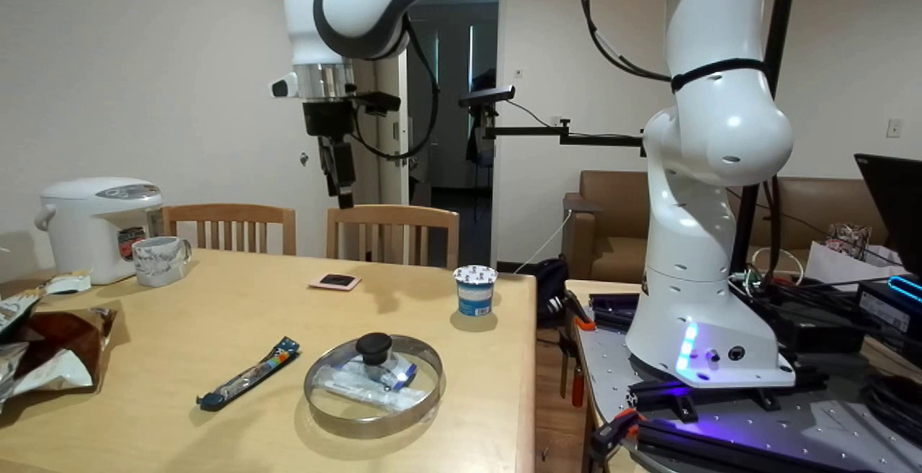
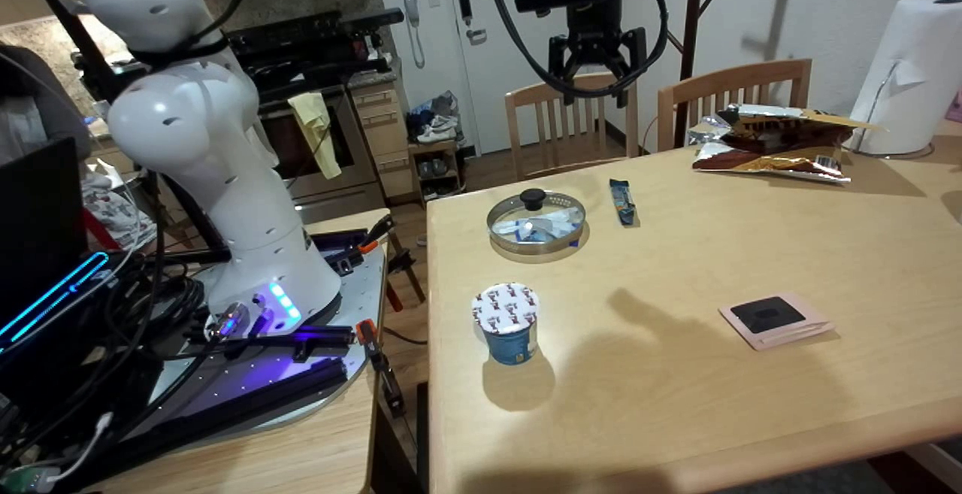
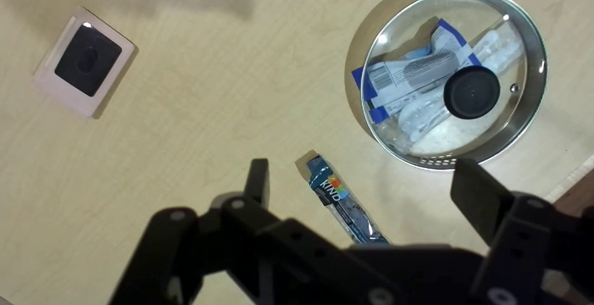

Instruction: Place the blue and grey packet on top of the yoghurt

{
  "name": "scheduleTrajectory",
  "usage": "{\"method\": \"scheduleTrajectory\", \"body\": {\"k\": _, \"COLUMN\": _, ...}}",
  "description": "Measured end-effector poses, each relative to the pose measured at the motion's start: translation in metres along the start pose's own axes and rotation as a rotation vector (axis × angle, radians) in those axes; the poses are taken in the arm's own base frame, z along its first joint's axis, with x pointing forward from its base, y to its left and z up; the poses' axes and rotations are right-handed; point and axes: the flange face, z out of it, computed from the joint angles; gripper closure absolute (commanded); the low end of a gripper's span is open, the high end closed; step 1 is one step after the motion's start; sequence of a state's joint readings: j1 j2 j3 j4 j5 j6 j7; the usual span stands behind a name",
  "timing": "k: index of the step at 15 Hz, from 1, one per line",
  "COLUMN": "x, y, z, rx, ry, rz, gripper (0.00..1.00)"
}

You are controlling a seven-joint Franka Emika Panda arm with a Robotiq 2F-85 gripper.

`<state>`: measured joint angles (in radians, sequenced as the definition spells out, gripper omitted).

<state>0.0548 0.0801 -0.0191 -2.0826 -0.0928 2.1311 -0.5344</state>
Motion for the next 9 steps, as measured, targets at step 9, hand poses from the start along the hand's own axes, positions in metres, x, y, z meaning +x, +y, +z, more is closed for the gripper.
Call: {"method": "scheduleTrajectory", "body": {"k": 9, "x": 0.026, "y": 0.005, "z": 0.045, "rx": -0.033, "ry": 0.068, "rz": -0.029, "gripper": 0.00}}
